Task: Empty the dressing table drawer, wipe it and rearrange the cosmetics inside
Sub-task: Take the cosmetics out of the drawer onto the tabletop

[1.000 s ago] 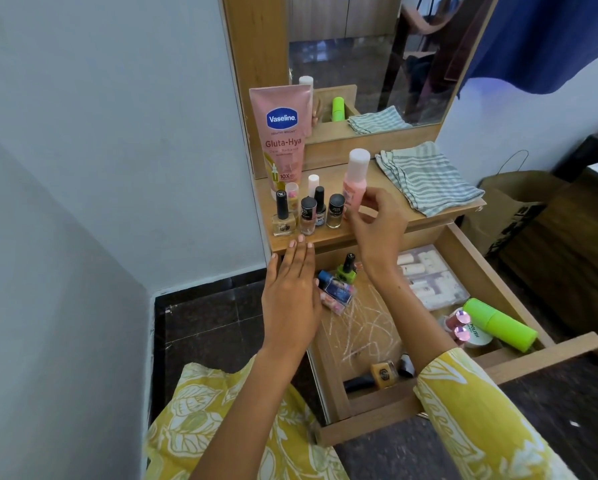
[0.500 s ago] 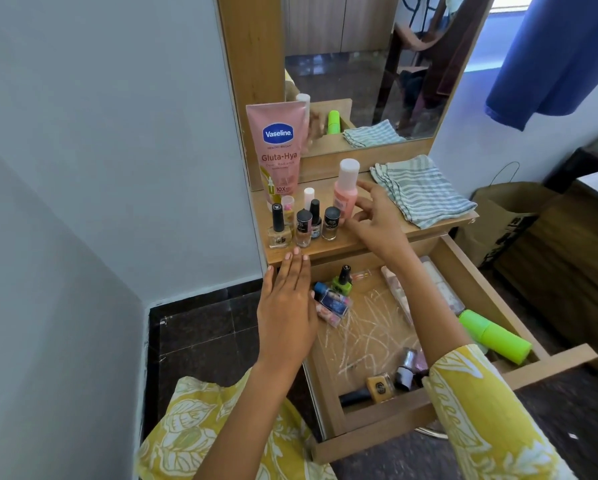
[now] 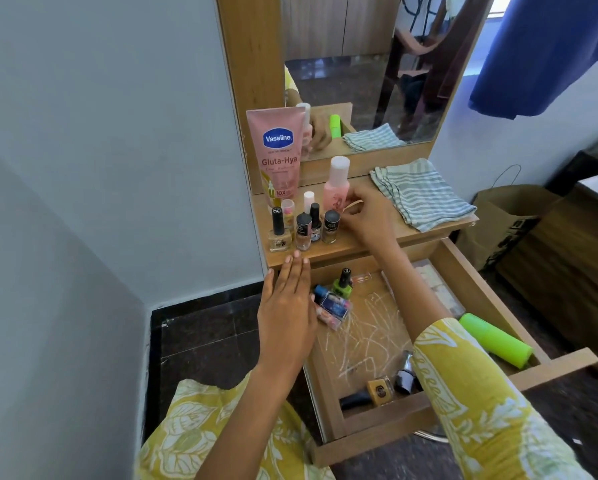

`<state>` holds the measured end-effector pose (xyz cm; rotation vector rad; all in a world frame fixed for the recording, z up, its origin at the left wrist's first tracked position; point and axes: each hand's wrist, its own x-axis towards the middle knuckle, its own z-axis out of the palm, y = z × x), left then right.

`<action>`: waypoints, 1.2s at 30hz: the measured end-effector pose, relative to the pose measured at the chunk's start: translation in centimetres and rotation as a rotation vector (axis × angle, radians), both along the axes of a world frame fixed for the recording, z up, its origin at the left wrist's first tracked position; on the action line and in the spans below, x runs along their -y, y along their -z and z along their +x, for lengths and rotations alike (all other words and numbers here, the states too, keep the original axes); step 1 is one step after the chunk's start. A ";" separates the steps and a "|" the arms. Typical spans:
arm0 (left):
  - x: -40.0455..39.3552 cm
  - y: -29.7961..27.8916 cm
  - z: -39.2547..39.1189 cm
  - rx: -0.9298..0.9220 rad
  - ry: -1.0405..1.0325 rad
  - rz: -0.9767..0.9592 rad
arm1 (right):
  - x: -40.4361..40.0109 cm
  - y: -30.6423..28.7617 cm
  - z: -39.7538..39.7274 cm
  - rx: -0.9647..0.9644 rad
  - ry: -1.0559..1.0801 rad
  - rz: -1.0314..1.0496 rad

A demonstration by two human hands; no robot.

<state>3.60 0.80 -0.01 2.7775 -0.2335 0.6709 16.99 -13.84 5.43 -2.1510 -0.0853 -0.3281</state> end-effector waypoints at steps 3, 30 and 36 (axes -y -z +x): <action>0.0 0.1 0.1 -0.005 -0.003 0.008 | 0.0 0.1 0.0 -0.006 -0.001 0.028; 0.1 0.1 0.0 -0.015 -0.009 0.006 | -4.6 5.0 -11.8 -0.154 -0.309 -1.012; -0.1 0.1 0.0 -0.025 0.011 0.005 | -3.3 5.3 -12.0 -0.349 -0.265 -0.821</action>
